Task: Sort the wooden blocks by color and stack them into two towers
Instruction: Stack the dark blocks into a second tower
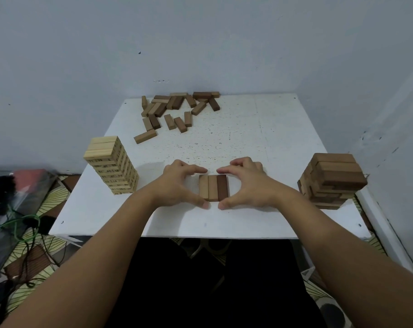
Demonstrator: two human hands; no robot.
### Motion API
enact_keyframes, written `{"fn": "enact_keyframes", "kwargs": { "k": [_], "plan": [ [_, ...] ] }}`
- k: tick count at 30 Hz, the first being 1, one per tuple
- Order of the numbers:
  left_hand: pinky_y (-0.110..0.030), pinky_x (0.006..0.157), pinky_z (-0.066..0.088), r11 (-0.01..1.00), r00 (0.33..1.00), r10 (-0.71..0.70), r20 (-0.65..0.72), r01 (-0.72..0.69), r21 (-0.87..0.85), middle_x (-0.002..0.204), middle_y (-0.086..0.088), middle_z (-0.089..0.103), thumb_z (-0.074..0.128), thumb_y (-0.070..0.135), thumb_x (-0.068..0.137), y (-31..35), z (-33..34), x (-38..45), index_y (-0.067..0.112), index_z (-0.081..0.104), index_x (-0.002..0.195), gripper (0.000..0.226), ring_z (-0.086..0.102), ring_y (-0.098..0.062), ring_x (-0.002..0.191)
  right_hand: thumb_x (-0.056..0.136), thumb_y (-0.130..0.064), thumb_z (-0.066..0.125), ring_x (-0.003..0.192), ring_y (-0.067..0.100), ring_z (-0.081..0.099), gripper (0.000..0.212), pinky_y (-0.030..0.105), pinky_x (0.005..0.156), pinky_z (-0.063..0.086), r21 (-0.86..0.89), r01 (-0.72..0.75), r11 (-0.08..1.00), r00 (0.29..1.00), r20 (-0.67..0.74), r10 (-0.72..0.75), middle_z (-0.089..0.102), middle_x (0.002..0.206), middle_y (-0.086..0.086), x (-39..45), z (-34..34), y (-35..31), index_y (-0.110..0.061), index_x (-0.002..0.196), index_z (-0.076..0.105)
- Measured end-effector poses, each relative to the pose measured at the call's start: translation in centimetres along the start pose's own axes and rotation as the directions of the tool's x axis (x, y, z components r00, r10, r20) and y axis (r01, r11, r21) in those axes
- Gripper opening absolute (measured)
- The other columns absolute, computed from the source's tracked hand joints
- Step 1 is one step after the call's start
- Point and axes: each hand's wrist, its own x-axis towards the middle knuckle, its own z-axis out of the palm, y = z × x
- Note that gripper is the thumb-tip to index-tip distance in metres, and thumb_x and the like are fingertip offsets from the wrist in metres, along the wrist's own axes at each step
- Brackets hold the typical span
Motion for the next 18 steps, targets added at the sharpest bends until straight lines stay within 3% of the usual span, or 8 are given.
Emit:
{"fn": "enact_keyframes", "kwargs": {
  "k": [4,9,14,18],
  "plan": [
    [-0.041,0.115,0.034,1.0,0.999,0.022,-0.035,-0.022,-0.001,0.122,0.017,0.039,0.098,0.057,0.057,-0.7,0.5,0.6,0.051,0.062,0.131,0.083,0.034,-0.013,0.127,0.067,-0.058,0.086,0.137,0.013,0.015,0.083,0.035,0.114,0.025,0.013,0.009,1.0,0.999,-0.049,-0.008,0.024,0.143,-0.017,0.3,0.7,0.6,-0.051,0.142,0.049],
    [-0.03,0.106,0.028,0.997,0.995,0.052,-0.084,-0.056,-0.048,0.122,0.013,0.04,0.097,0.049,0.064,-0.9,1.3,0.4,0.052,0.064,0.126,0.071,0.031,-0.012,0.126,0.068,-0.06,0.083,0.134,0.013,0.016,0.073,0.034,0.111,0.02,-0.022,0.045,0.999,0.995,-0.083,-0.047,0.024,0.14,-0.017,0.4,1.2,0.8,-0.055,0.134,0.052],
    [-0.032,0.106,0.03,0.996,0.993,0.067,-0.093,-0.072,-0.057,0.123,0.012,0.041,0.096,0.048,0.065,-1.0,1.5,0.5,0.052,0.064,0.126,0.069,0.03,-0.013,0.126,0.068,-0.059,0.082,0.131,0.013,0.018,0.071,0.031,0.106,0.018,-0.046,0.071,0.996,0.99,-0.121,-0.076,0.025,0.137,-0.018,0.5,1.3,0.9,-0.055,0.133,0.054],
    [-0.04,0.11,0.038,0.99,0.987,0.103,-0.123,-0.114,-0.081,0.121,0.014,0.043,0.096,0.052,0.06,-0.5,0.8,0.2,0.055,0.063,0.123,0.071,0.037,-0.012,0.123,0.07,-0.051,0.085,0.129,0.013,0.022,0.071,0.031,0.105,0.027,-0.008,0.112,0.994,0.981,-0.159,-0.112,0.027,0.134,-0.016,0.3,0.6,0.0,-0.05,0.134,0.055]
  ]
}}
